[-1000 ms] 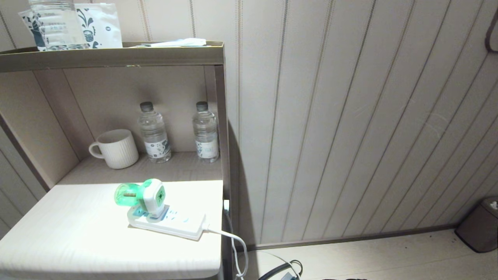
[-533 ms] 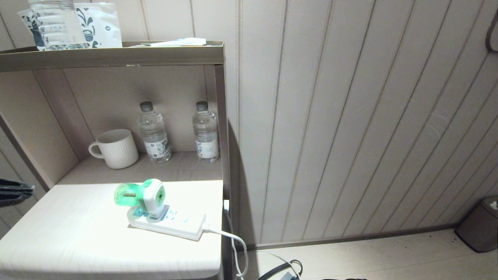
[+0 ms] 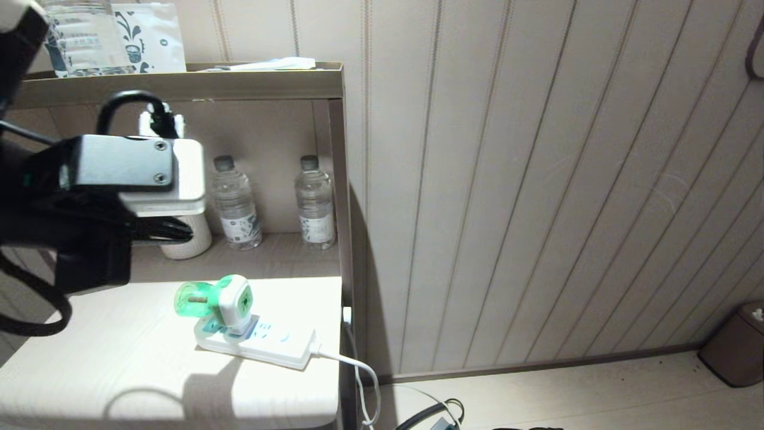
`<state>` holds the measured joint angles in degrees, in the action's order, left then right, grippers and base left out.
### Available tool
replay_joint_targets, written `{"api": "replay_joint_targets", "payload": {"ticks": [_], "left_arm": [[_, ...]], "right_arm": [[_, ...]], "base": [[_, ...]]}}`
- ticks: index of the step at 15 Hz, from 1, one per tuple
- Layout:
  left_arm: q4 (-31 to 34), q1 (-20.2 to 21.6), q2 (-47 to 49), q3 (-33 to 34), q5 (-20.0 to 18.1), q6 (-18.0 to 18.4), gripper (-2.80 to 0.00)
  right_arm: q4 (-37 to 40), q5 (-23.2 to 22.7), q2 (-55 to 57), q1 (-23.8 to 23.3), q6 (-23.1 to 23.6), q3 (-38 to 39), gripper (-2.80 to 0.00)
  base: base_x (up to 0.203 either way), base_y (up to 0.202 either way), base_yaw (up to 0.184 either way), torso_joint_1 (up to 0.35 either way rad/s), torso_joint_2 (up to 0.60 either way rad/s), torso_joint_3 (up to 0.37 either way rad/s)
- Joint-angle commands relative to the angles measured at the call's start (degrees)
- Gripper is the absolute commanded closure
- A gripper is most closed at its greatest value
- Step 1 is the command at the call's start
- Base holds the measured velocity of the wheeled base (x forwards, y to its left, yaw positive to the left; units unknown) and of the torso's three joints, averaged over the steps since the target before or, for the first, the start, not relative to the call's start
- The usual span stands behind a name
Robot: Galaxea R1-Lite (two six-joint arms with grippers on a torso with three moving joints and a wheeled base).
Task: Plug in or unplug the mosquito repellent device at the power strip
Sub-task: Hold the socket with your right hand and unplug it with your left hand
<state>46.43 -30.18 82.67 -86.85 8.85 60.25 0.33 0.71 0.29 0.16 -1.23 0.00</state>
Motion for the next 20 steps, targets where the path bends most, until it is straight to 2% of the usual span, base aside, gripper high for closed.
{"api": "replay_joint_targets", "payload": {"ticks": [1, 4, 6, 8, 9, 11, 13, 14, 15, 20], "left_arm": [[0.8, -0.3, 5.7, -2.4, -0.2, 0.3, 0.0], [6.9, -0.3, 10.2, -6.8, -4.1, 1.1, 0.0], [11.4, -0.2, 12.9, -11.6, -5.7, 4.8, 0.0], [21.0, 0.1, 16.1, -17.7, -6.0, 6.5, 0.0], [23.7, 1.1, 17.5, -20.2, -6.0, 7.4, 0.0], [24.7, 4.0, 18.9, -21.0, -5.5, 13.5, 0.0], [24.0, 5.8, 19.4, -21.1, -3.7, 15.0, 0.0], [23.7, 6.0, 19.7, -21.1, -3.3, 15.9, -2.24], [23.8, 6.4, 20.0, -21.1, -3.1, 17.2, -2.8], [24.9, 6.2, 20.1, -20.8, -5.5, 17.4, -2.8]], "right_arm": [[-0.1, 0.0, 0.0, 0.0, 0.0, 0.0, 0.0], [0.0, 0.0, 0.0, 0.0, 0.0, 0.0, 0.0], [0.0, 0.0, 0.0, 0.0, 0.0, 0.0, 0.0], [0.0, 0.0, 0.0, 0.0, 0.0, 0.0, 0.0], [0.0, 0.0, 0.0, 0.0, 0.0, 0.0, 0.0], [0.0, 0.0, 0.0, 0.0, 0.0, 0.0, 0.0], [0.0, 0.0, 0.0, 0.0, 0.0, 0.0, 0.0], [0.0, 0.0, 0.0, 0.0, 0.0, 0.0, 0.0], [0.0, 0.0, 0.0, 0.0, 0.0, 0.0, 0.0], [0.0, 0.0, 0.0, 0.0, 0.0, 0.0, 0.0]], "base": [[0.0, 0.0, 0.0, 0.0, 0.0, 0.0], [0.0, 0.0, 0.0, 0.0, 0.0, 0.0], [0.0, 0.0, 0.0, 0.0, 0.0, 0.0], [0.0, 0.0, 0.0, 0.0, 0.0, 0.0], [0.0, 0.0, 0.0, 0.0, 0.0, 0.0], [0.0, 0.0, 0.0, 0.0, 0.0, 0.0], [0.0, 0.0, 0.0, 0.0, 0.0, 0.0], [0.0, 0.0, 0.0, 0.0, 0.0, 0.0], [0.0, 0.0, 0.0, 0.0, 0.0, 0.0], [0.0, 0.0, 0.0, 0.0, 0.0, 0.0]]}}
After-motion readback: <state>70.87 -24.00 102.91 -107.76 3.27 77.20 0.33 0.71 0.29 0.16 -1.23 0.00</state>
